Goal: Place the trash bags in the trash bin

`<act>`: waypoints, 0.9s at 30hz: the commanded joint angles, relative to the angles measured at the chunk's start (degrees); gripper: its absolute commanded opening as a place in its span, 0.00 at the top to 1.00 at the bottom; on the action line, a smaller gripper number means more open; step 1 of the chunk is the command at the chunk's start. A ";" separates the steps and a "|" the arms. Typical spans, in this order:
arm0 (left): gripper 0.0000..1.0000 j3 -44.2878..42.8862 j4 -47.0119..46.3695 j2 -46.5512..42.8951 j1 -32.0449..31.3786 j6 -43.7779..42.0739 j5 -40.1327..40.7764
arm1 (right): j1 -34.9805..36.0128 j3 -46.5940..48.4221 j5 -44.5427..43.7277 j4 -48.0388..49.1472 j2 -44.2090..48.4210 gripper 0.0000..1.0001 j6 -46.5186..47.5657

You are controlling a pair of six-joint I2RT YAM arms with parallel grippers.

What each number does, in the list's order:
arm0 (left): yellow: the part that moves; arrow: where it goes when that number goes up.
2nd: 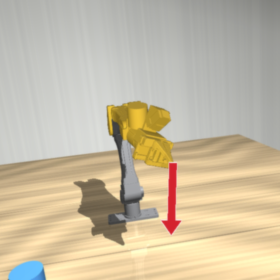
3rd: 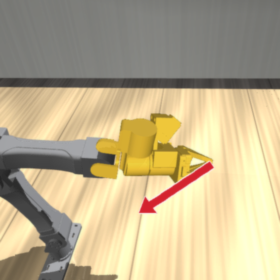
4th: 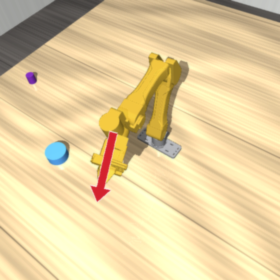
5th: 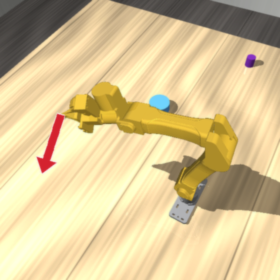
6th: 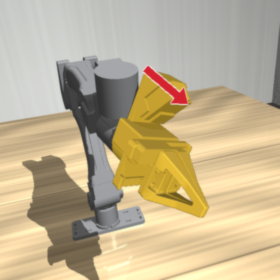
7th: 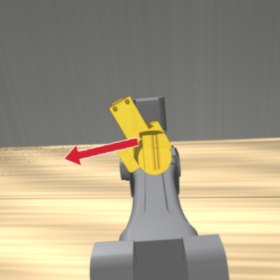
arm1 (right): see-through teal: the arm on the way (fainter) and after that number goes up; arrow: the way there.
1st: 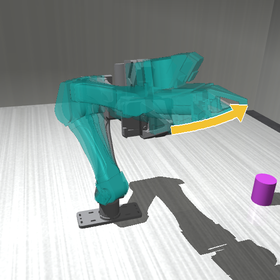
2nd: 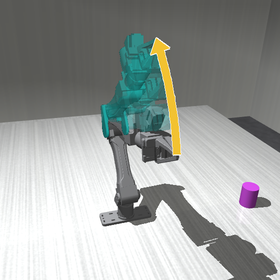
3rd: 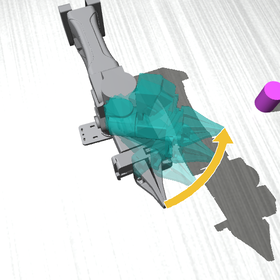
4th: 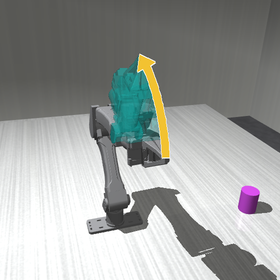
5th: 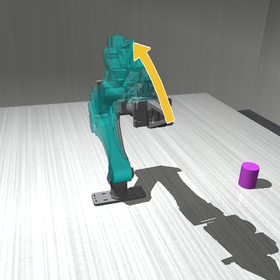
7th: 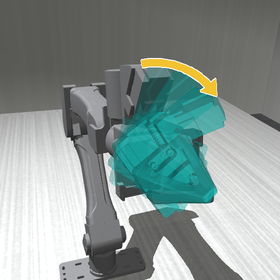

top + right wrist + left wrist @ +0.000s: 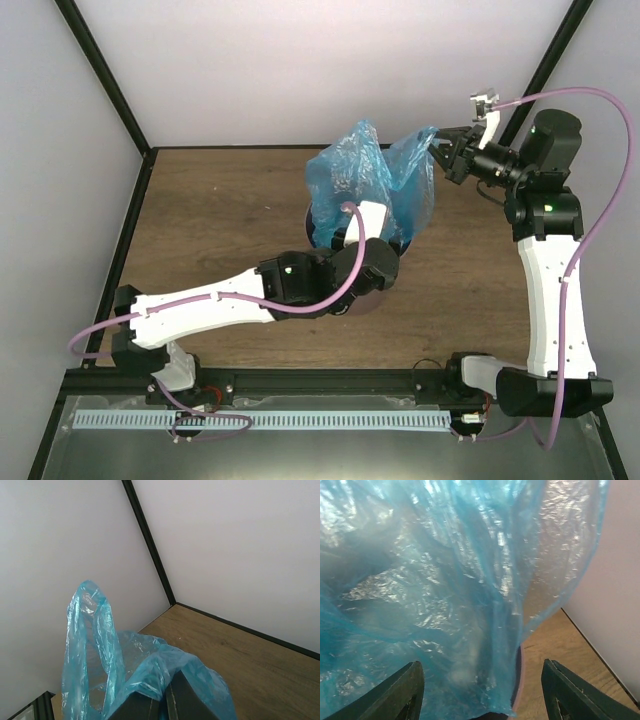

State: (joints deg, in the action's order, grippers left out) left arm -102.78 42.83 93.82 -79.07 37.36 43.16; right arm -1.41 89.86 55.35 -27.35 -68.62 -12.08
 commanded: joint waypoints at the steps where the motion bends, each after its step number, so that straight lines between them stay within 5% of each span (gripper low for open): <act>1: 0.34 5.20 -6.53 -3.70 2.27 -0.50 -1.37 | -0.26 1.56 1.60 1.69 1.29 0.99 -1.72; 10: 0.32 2.94 -12.06 -0.99 5.24 -3.26 -8.94 | -0.26 -0.88 1.91 3.02 2.81 0.99 -2.46; 17: 0.34 -6.38 -5.06 4.88 5.32 -2.17 -8.76 | -0.28 -1.88 2.10 3.40 2.84 0.99 -2.77; 22: 0.53 -10.33 1.49 7.19 5.85 -2.34 -5.02 | -0.28 -1.47 1.88 3.21 3.08 0.99 -2.59; 27: 0.85 -9.78 3.17 6.47 6.00 -2.68 -4.49 | -0.25 -1.25 1.38 2.19 3.14 0.99 -2.17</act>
State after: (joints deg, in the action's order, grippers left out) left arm -111.46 42.81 100.79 -73.41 35.11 37.04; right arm -1.41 87.90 56.64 -24.82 -66.41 -14.24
